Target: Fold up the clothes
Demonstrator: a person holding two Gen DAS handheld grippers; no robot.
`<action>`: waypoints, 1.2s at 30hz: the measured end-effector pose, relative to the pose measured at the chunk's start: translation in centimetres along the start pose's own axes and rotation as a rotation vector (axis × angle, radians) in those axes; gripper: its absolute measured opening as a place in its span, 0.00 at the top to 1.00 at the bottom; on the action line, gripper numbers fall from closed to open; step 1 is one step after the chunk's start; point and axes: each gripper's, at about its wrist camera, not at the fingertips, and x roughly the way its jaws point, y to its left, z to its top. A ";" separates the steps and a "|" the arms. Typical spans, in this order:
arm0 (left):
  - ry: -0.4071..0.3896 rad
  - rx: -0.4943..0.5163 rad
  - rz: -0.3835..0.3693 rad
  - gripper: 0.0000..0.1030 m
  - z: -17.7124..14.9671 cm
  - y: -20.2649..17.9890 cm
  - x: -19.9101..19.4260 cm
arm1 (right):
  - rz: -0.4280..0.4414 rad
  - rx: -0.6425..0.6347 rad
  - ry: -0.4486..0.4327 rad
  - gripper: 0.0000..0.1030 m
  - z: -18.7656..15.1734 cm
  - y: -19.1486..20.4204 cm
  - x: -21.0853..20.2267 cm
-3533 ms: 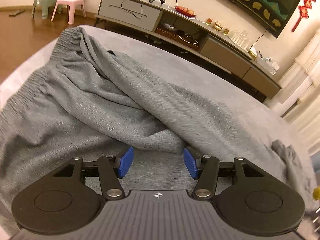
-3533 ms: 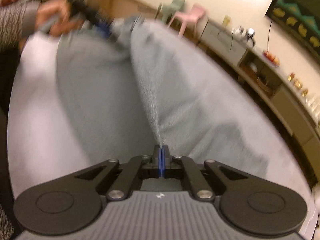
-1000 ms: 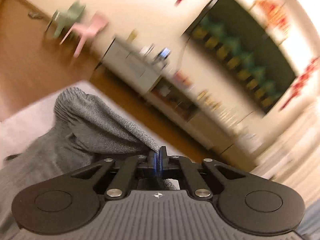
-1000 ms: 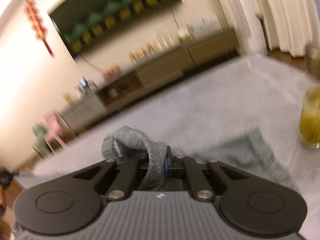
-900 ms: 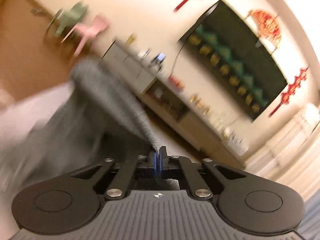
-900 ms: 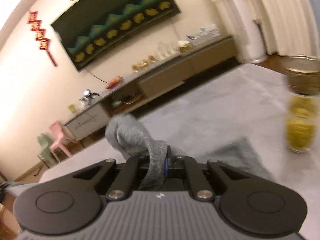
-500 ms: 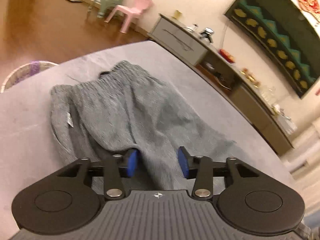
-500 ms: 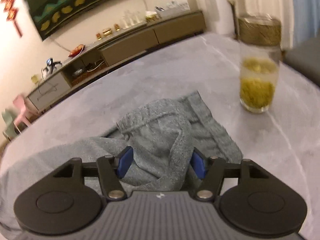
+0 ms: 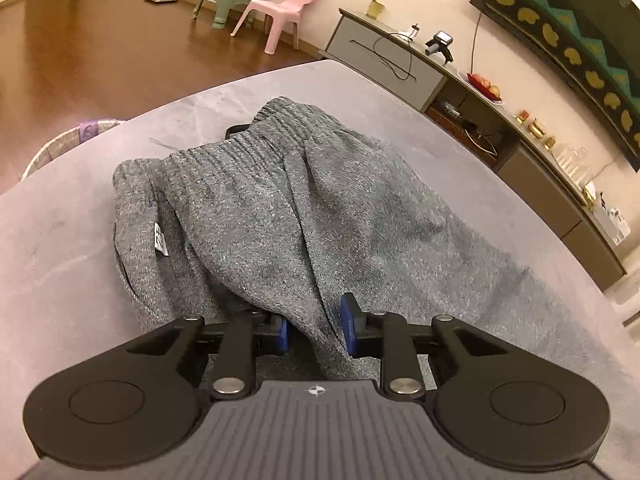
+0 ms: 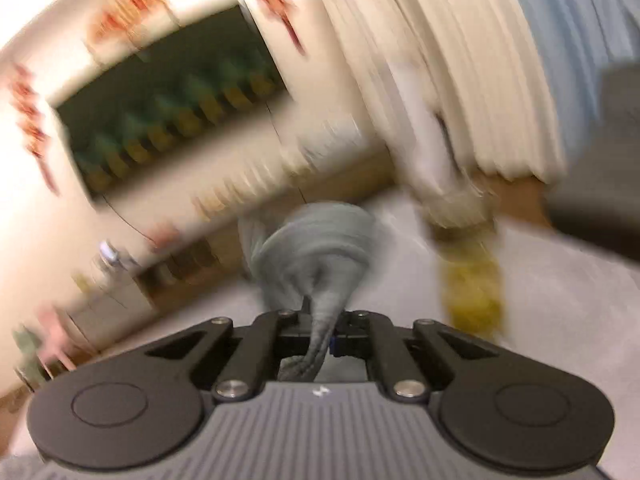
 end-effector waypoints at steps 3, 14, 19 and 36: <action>0.000 0.004 0.006 0.76 0.1 -0.5 0.0 | -0.040 0.074 0.173 0.95 -1.4 -1.5 2.8; -0.192 -0.064 -0.062 0.98 2.0 1.8 -5.0 | 0.268 -0.045 -0.093 0.94 5.5 7.4 -2.9; -0.126 -0.117 -0.040 0.98 1.2 3.2 -4.2 | -0.010 -0.016 0.198 0.94 -0.3 1.9 2.2; -0.128 -0.174 -0.055 0.81 0.8 4.5 -5.1 | -0.123 0.009 0.291 0.93 -3.1 -1.1 5.1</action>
